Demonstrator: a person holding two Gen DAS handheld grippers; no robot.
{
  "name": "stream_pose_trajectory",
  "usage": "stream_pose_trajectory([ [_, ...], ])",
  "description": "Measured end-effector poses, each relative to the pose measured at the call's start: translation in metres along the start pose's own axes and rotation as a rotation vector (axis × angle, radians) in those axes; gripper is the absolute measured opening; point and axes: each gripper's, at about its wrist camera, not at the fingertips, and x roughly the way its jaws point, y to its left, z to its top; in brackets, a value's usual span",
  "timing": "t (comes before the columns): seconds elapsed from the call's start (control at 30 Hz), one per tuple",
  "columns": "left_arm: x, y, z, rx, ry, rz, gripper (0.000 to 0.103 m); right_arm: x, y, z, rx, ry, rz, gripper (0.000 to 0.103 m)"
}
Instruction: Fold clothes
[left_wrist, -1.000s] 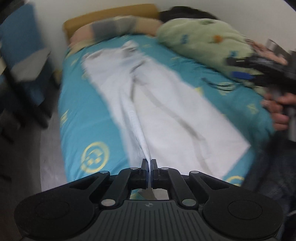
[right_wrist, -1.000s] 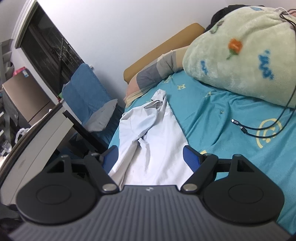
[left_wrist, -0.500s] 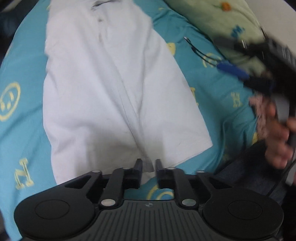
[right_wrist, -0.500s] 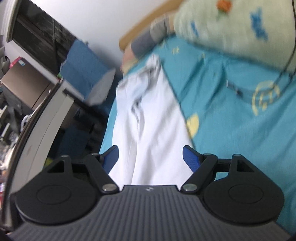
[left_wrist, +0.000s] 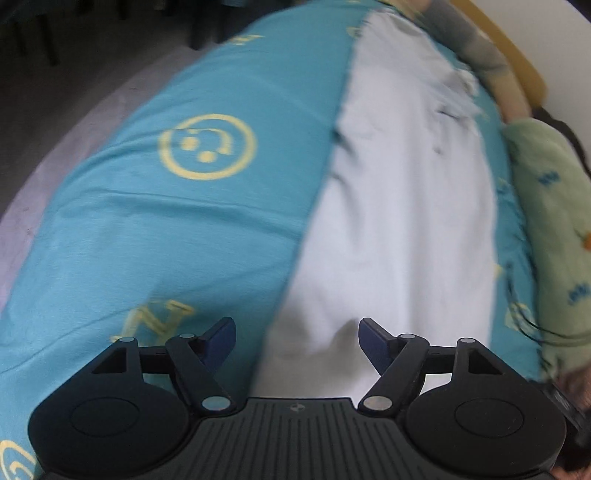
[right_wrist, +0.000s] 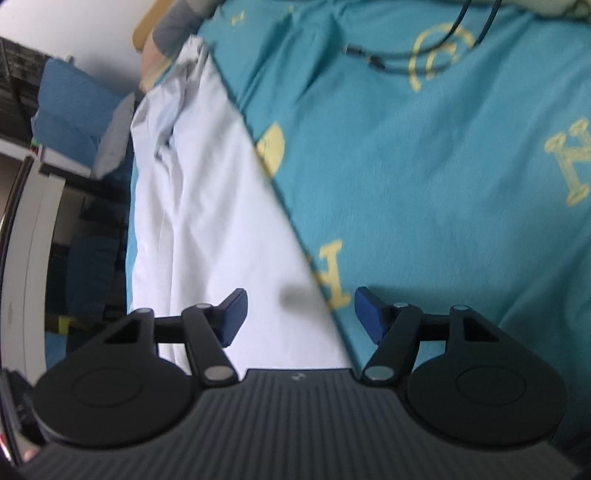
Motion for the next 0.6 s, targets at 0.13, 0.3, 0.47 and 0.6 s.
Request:
stream_pose_trajectory([
  [0.13, 0.009, -0.011, -0.007, 0.053, 0.046, -0.012, 0.081, 0.005, 0.012, -0.011, -0.055, 0.08, -0.001, 0.067],
  [0.3, 0.012, -0.017, -0.015, 0.081, 0.101, -0.058, 0.08, 0.002, 0.032, -0.039, -0.127, 0.149, -0.028, 0.066],
  [0.47, 0.01, -0.019, -0.02, 0.117, 0.14, -0.071, 0.057, 0.001, 0.054, -0.069, -0.224, 0.186, -0.086, 0.066],
  [0.6, 0.003, -0.021, -0.022, 0.146, 0.141, -0.056, 0.018, -0.009, 0.073, -0.072, -0.303, 0.158, -0.127, 0.043],
])
